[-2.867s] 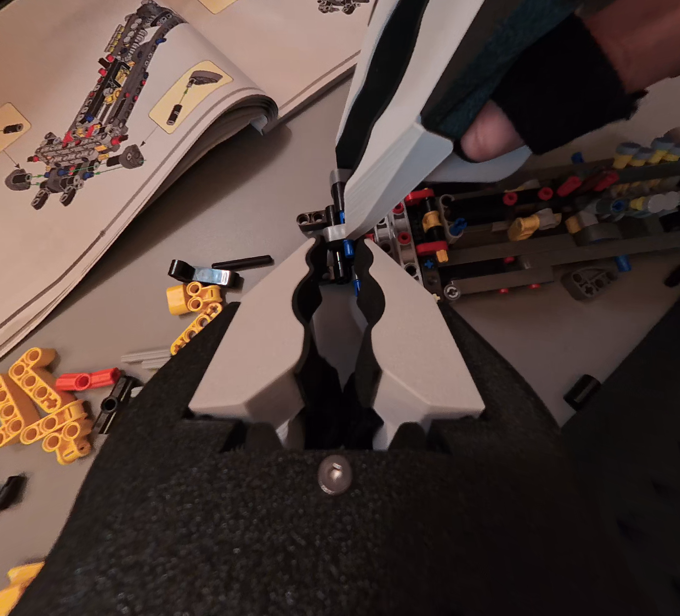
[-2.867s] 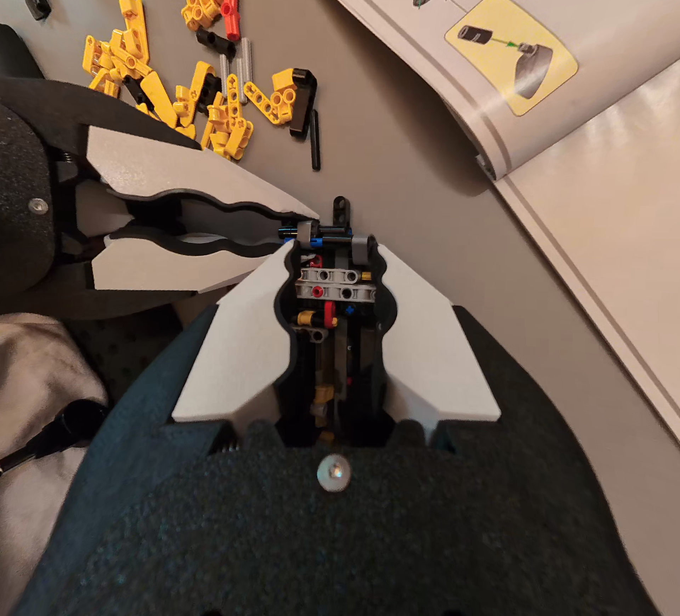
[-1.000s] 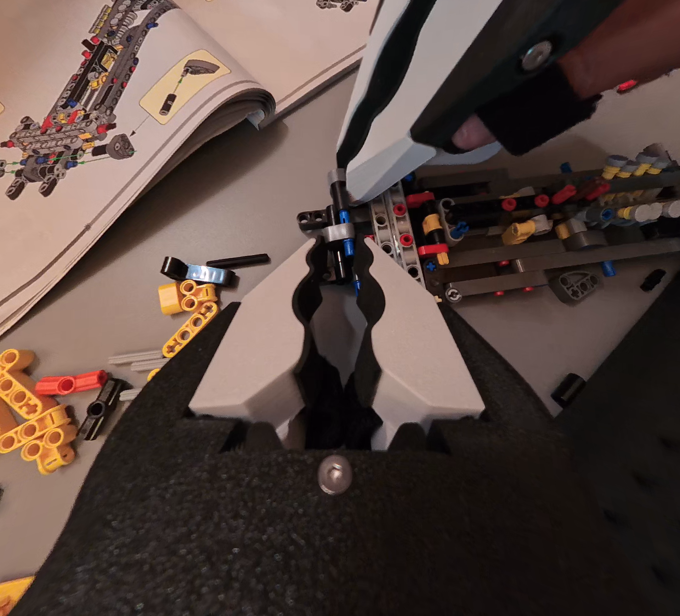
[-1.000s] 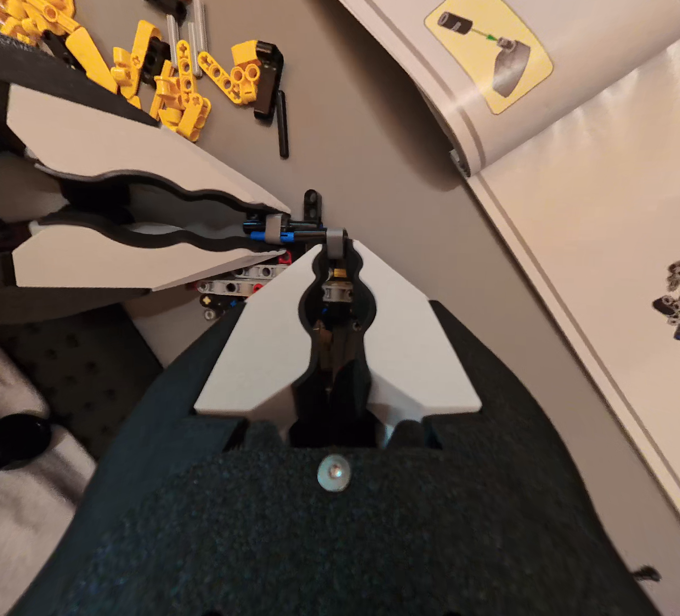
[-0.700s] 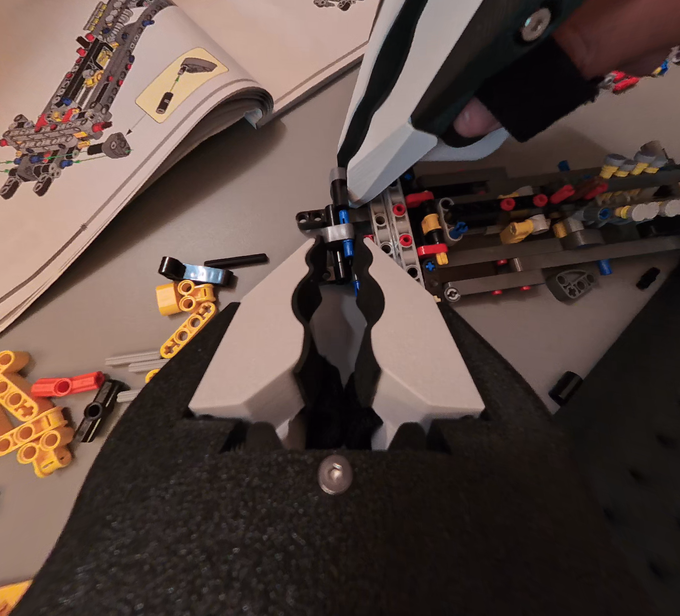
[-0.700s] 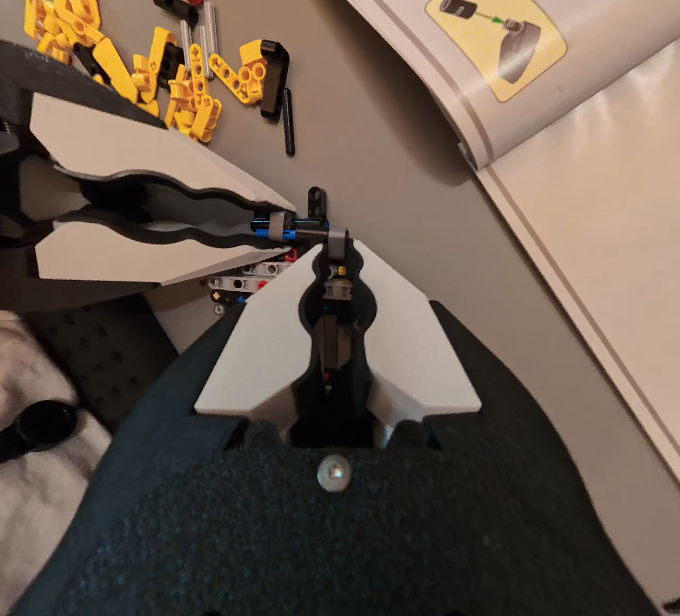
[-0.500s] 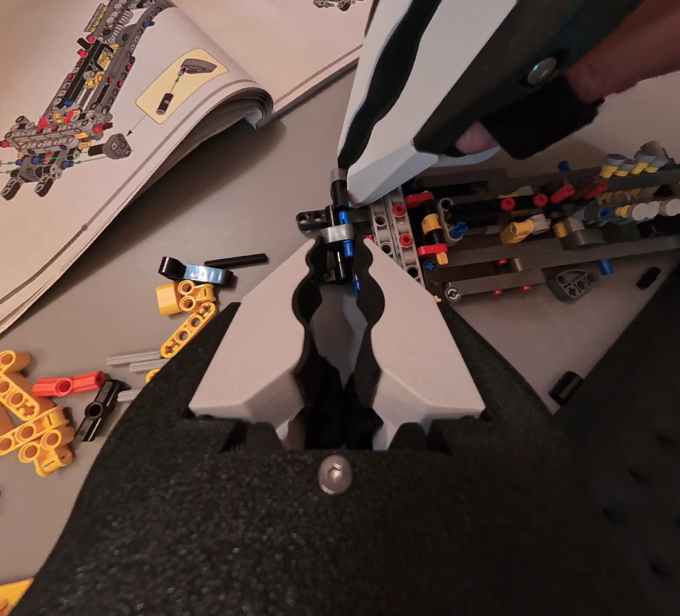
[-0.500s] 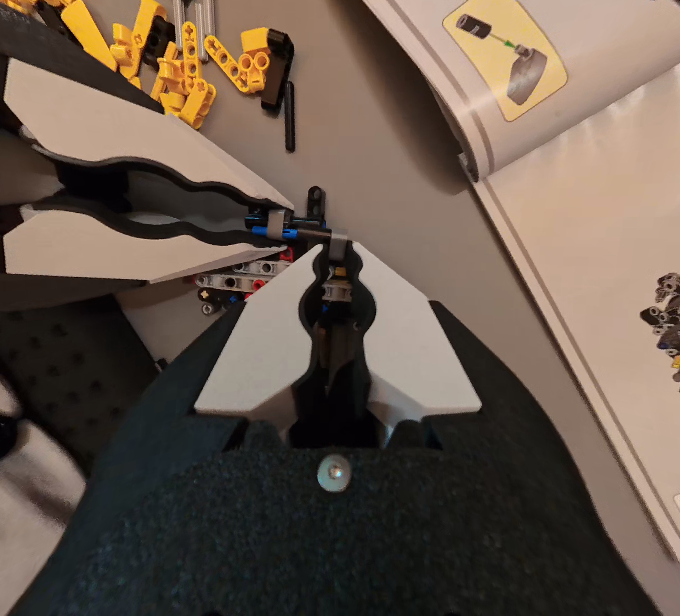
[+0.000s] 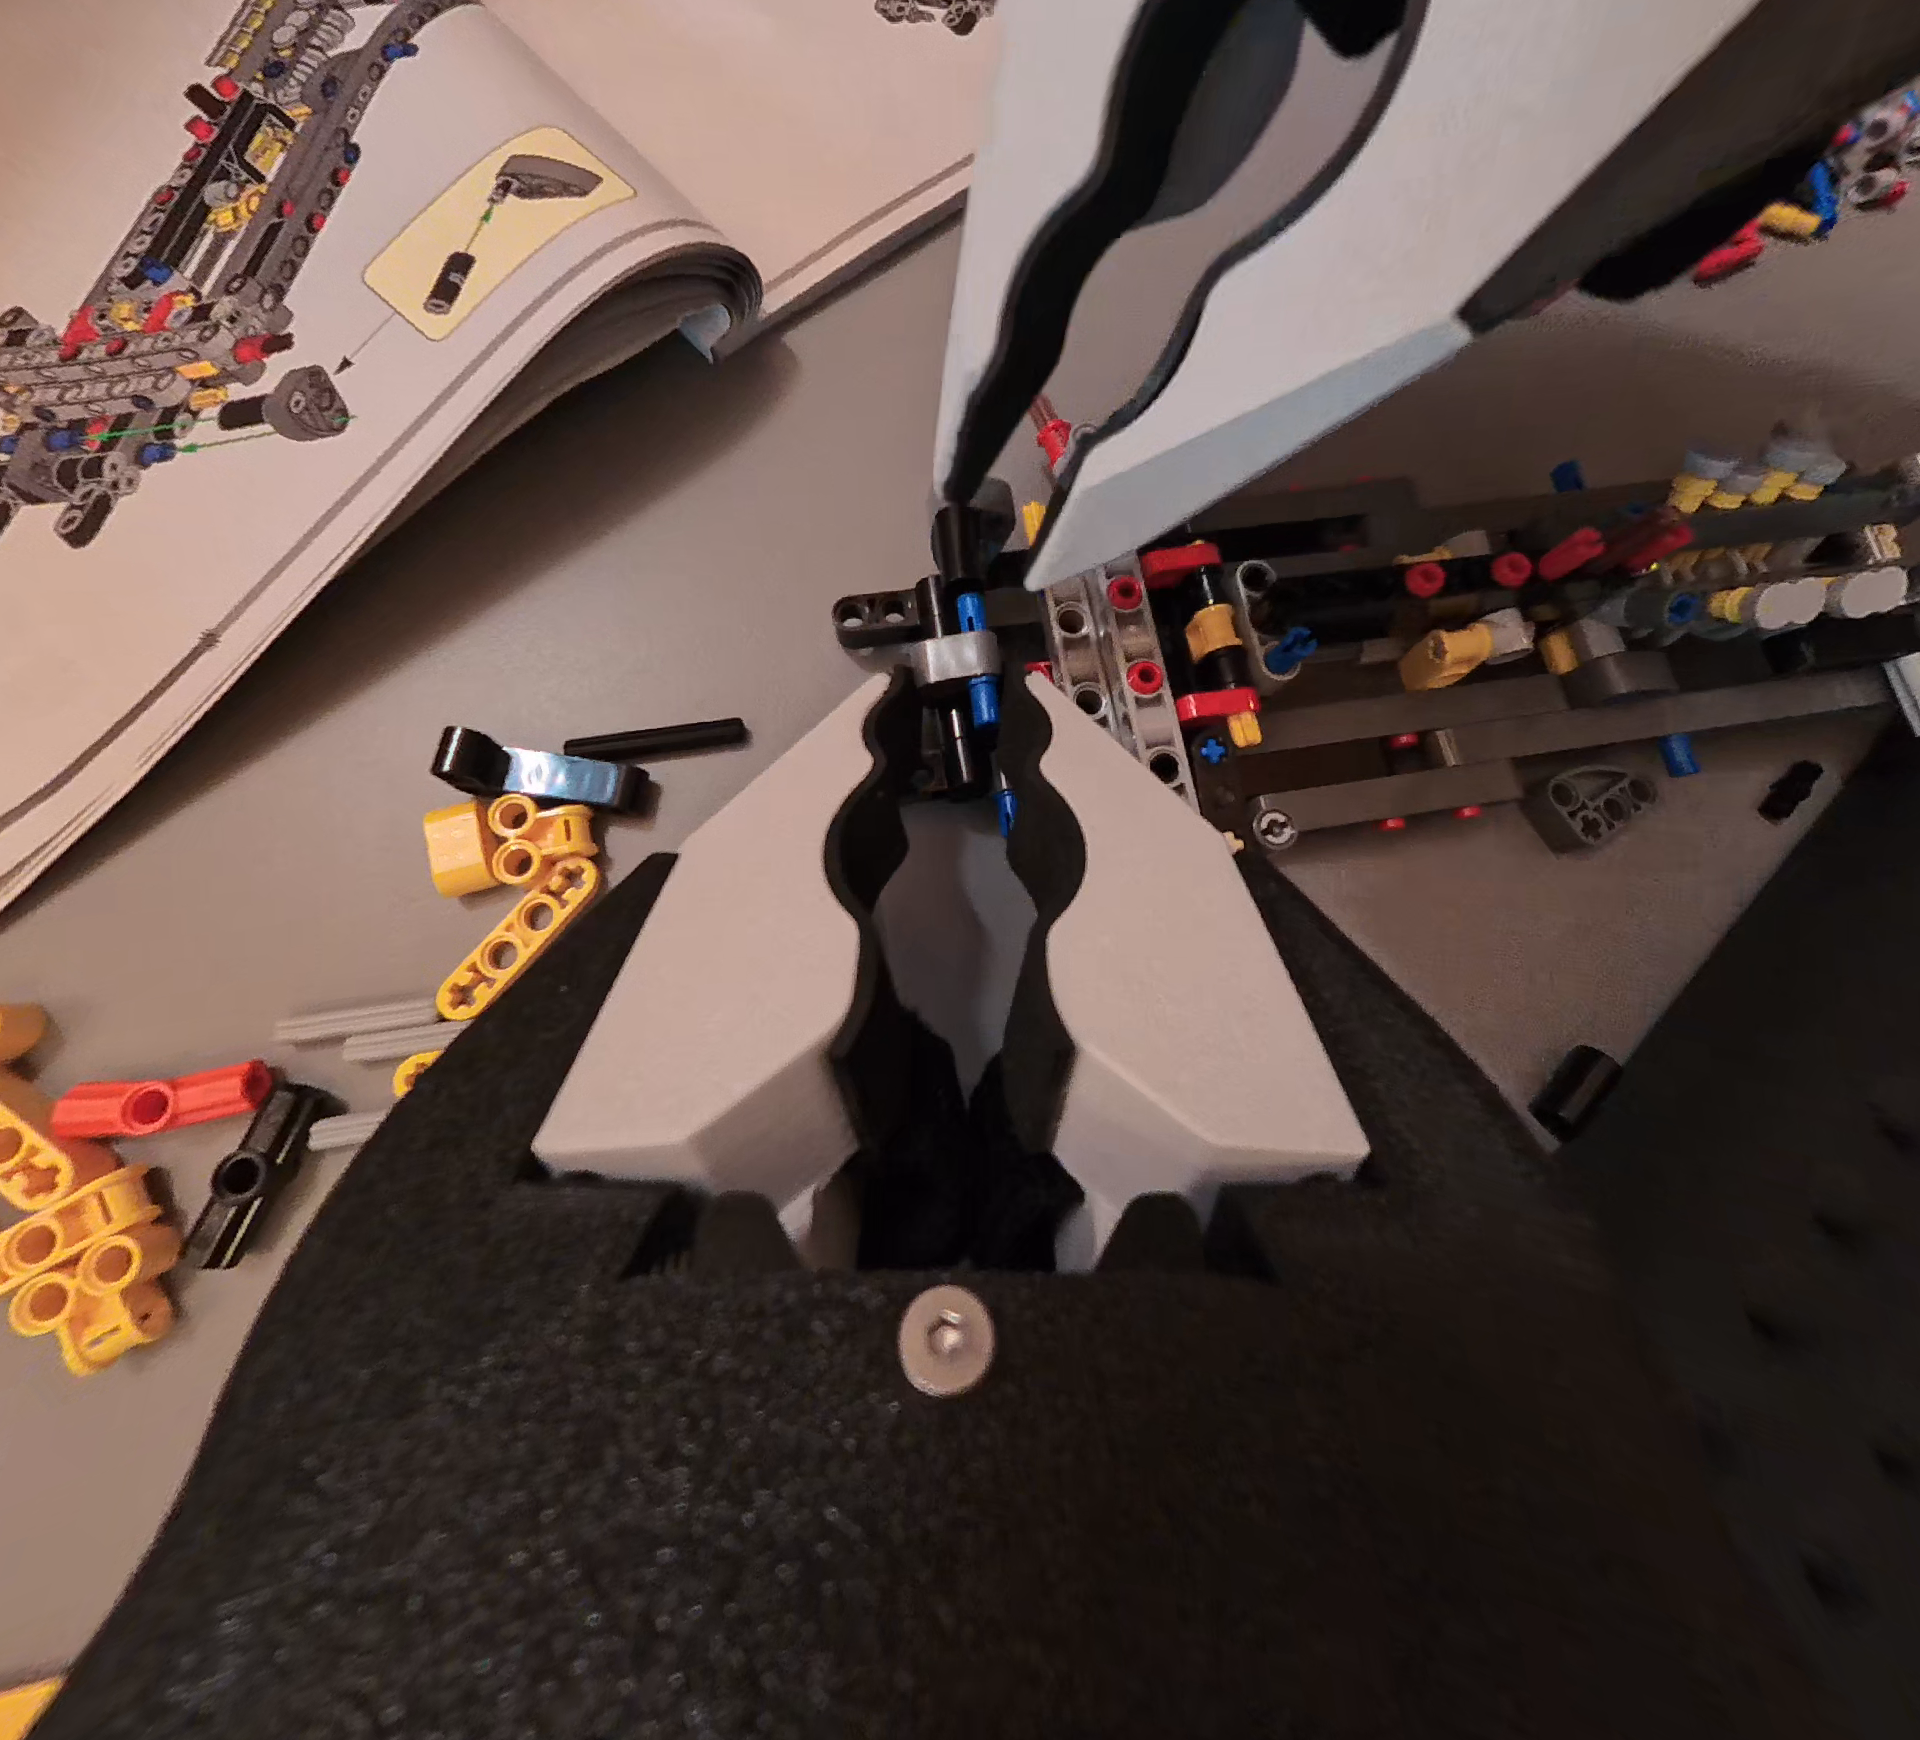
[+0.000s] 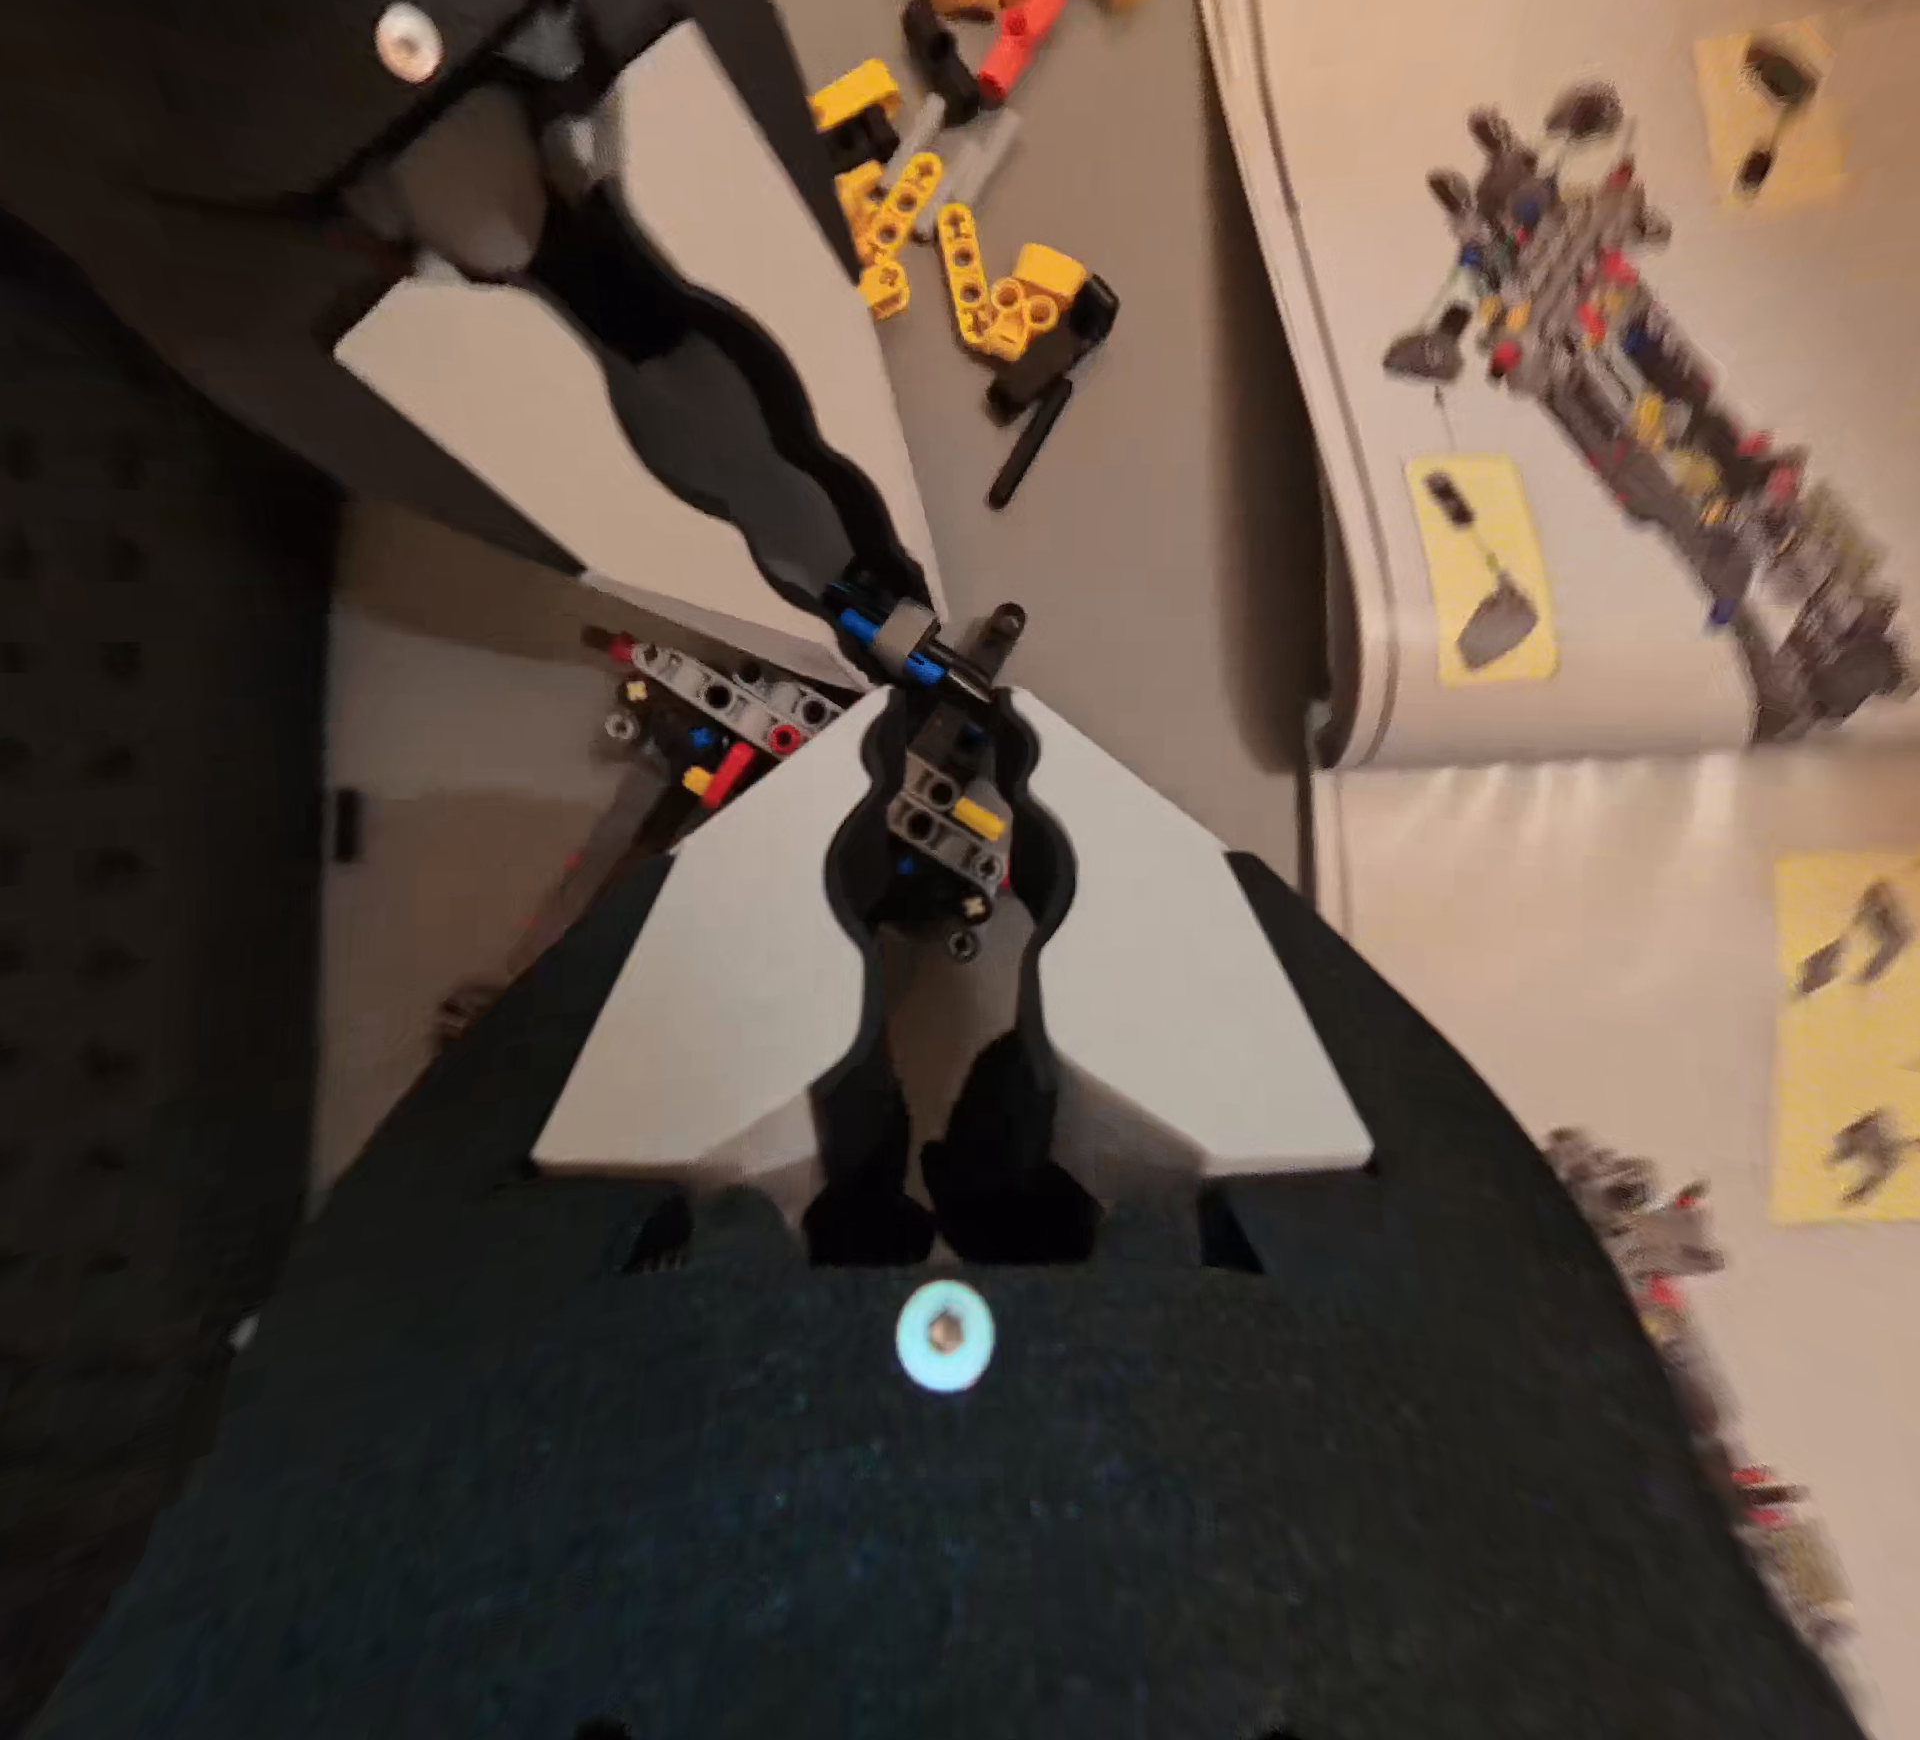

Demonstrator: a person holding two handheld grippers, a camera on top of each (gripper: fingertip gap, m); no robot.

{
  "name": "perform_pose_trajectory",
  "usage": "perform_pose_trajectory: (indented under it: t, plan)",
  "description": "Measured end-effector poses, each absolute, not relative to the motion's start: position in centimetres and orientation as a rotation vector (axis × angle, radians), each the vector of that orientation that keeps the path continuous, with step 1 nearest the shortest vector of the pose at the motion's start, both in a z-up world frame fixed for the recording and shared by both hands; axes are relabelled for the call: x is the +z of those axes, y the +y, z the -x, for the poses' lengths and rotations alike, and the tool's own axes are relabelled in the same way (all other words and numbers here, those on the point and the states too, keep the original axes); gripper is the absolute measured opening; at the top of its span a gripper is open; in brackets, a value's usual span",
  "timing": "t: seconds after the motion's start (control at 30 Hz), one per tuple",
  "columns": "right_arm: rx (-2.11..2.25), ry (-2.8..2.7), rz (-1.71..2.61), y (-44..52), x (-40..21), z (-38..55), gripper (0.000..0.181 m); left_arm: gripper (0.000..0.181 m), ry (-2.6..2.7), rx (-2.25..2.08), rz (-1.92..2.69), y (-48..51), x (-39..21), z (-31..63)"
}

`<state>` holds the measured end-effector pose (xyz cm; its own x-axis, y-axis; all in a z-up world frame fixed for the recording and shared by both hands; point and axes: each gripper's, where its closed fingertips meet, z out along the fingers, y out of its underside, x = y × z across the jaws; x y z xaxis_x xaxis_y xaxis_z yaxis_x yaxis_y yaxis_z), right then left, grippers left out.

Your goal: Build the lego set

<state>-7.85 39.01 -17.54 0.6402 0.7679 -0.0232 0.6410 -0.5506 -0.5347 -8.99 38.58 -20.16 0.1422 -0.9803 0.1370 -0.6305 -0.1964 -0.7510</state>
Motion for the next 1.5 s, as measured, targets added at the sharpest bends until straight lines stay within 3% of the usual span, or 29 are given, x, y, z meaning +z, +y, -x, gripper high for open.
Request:
perform_pose_trajectory:
  t: [0.47, 0.57, 0.73, 1.1, 1.27, 1.3, 1.37, 1.5]
  plan:
    - [0.166, -1.446, 2.195, 38.4, -19.0, 8.5, 0.000, 0.013, 1.535, -0.872, 1.903, 38.6, -20.2, 9.0]
    - [0.265, -1.347, 2.160, 38.9, -15.7, 8.7, 0.000, 0.013, 1.536, -0.870, 1.903, 38.6, -20.2, 9.0]
    - [0.123, -1.407, 2.150, 40.2, -17.2, 7.2, 0.000, 0.013, 1.539, -0.864, 1.898, 38.5, -20.2, 9.0]
    - [0.295, -1.330, 2.203, 39.7, -18.6, 8.4, 0.000, 0.013, 1.540, -0.873, 1.900, 38.5, -20.2, 9.0]
    - [0.420, -1.025, 2.270, 40.8, -17.0, 6.9, 0.000, 0.013, 1.544, -0.861, 1.892, 38.5, -20.2, 9.0]
    - [0.492, -0.985, 2.320, 40.3, -17.2, 6.6, 0.001, 0.013, 1.544, -0.863, 1.893, 38.5, -20.2, 9.0]
    - [0.575, -0.929, 2.389, 39.3, -17.9, 6.2, 0.019, 0.013, 1.542, -0.870, 1.897, 38.5, -20.2, 9.0]
    - [0.558, -0.894, 2.416, 38.8, -18.5, 6.3, 0.021, 0.013, 1.543, -0.868, 1.896, 38.5, -20.2, 9.0]
